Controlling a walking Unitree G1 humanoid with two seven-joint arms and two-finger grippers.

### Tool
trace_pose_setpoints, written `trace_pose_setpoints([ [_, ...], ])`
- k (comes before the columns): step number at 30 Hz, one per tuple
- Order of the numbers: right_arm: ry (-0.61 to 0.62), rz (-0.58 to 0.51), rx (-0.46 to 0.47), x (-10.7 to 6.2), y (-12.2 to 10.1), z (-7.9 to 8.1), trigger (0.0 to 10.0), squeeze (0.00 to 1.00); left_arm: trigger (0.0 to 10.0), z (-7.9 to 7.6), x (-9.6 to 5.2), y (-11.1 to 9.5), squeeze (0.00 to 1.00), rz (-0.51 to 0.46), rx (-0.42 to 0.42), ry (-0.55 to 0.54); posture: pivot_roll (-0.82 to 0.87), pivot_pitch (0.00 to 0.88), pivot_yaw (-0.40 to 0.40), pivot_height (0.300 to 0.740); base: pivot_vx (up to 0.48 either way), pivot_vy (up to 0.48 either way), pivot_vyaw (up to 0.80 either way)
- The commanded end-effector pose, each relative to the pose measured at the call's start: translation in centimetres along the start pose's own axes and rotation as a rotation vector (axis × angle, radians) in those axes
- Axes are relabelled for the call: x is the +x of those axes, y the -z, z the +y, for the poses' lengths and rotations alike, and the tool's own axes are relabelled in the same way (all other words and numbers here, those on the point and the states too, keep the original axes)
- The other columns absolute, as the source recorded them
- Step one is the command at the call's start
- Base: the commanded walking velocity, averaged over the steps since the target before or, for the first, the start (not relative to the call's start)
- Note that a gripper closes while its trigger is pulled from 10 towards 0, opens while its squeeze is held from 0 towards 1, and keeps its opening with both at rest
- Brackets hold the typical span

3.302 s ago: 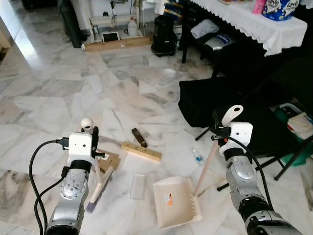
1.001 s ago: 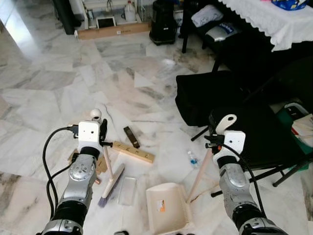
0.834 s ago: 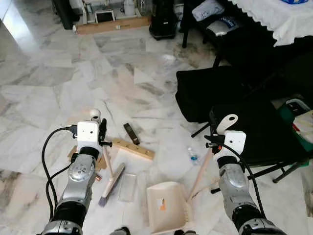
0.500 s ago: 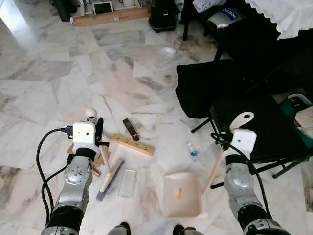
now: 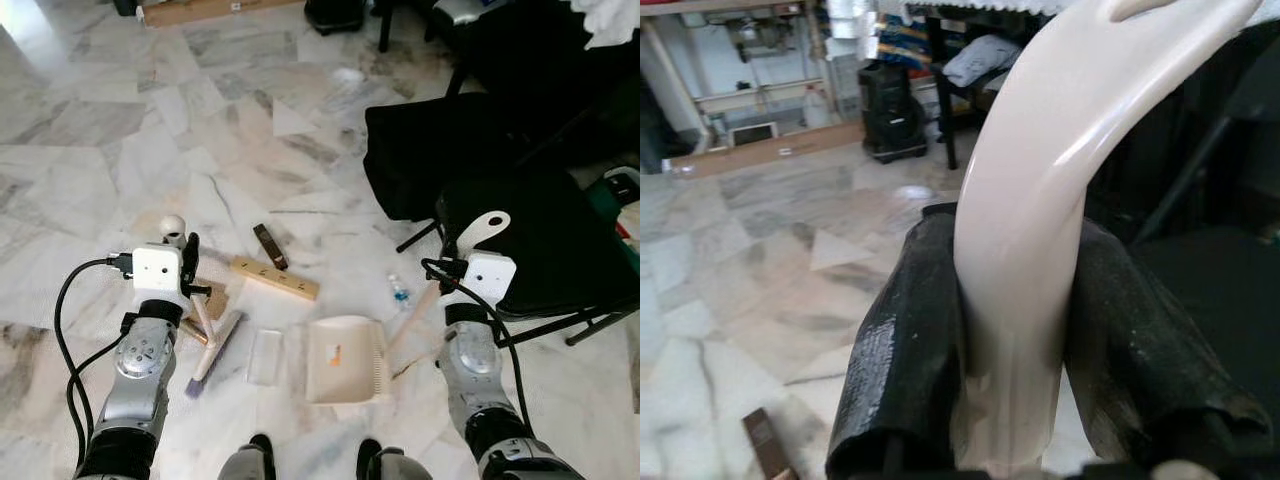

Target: Sweep floor

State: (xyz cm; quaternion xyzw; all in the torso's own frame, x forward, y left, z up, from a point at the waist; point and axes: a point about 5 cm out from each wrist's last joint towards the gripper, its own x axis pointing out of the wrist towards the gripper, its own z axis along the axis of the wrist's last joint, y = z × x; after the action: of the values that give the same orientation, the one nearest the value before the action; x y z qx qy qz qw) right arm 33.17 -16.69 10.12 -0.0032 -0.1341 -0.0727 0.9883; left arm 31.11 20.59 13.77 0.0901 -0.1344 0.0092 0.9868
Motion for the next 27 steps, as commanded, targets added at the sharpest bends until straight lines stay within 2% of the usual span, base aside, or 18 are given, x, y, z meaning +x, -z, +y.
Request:
trace_pose_setpoints([
  [1, -0.007, -0.014, -0.001, -0.2, 0.0, 0.2, 10.0, 0.0, 10.0, 0.7, -0.2, -0.4, 0.0, -0.009, 0.017, -0.001, 0.19, 0.329, 0.053, 0.74, 0.0, 0.0, 0.0],
  [9, -0.011, -0.006, 0.008, -0.7, 0.4, 0.4, 10.0, 0.0, 10.0, 0.6, -0.3, -1.3, 0.0, -0.01, 0.009, 0.034, 0.23, 0.351, 0.074, 0.74, 0.0, 0.0, 0.0],
  [12, -0.013, 0.003, 0.008, -1.0, 0.7, 0.4, 10.0, 0.0, 10.0, 0.4, -0.5, -1.4, 0.0, 0.008, -0.007, 0.061, 0.24, 0.353, 0.08, 0.74, 0.0, 0.0, 0.0],
  [16, -0.019, 0.024, 0.007, -1.2, 1.0, 0.6, 10.0, 0.0, 10.0, 0.2, -0.3, -1.3, 0.0, 0.057, -0.072, 0.091, 0.23, 0.355, 0.083, 0.74, 0.0, 0.0, 0.0],
  [21, -0.035, 0.036, 0.004, -1.3, 1.2, 1.0, 10.0, 0.0, 10.0, 0.5, 0.0, -1.0, 0.0, 0.096, -0.09, 0.083, 0.22, 0.34, 0.078, 0.74, 0.0, 0.0, 0.0],
  [24, -0.049, 0.04, -0.013, -1.2, 1.1, 1.2, 10.0, 0.0, 10.0, 0.4, 0.3, -1.2, 0.0, 0.098, -0.112, 0.079, 0.21, 0.334, 0.072, 0.74, 0.0, 0.0, 0.0],
  [25, -0.066, 0.035, -0.054, -1.1, 1.1, 1.3, 10.0, 0.0, 10.0, 0.4, 0.5, -1.3, 0.0, 0.094, -0.126, 0.068, 0.21, 0.328, 0.068, 0.74, 0.0, 0.0, 0.0],
  [27, -0.076, 0.035, -0.076, -1.1, 1.1, 1.4, 10.0, 0.0, 10.0, 0.4, 0.6, -1.4, 0.0, 0.092, -0.129, 0.063, 0.21, 0.326, 0.064, 0.74, 0.0, 0.0, 0.0],
])
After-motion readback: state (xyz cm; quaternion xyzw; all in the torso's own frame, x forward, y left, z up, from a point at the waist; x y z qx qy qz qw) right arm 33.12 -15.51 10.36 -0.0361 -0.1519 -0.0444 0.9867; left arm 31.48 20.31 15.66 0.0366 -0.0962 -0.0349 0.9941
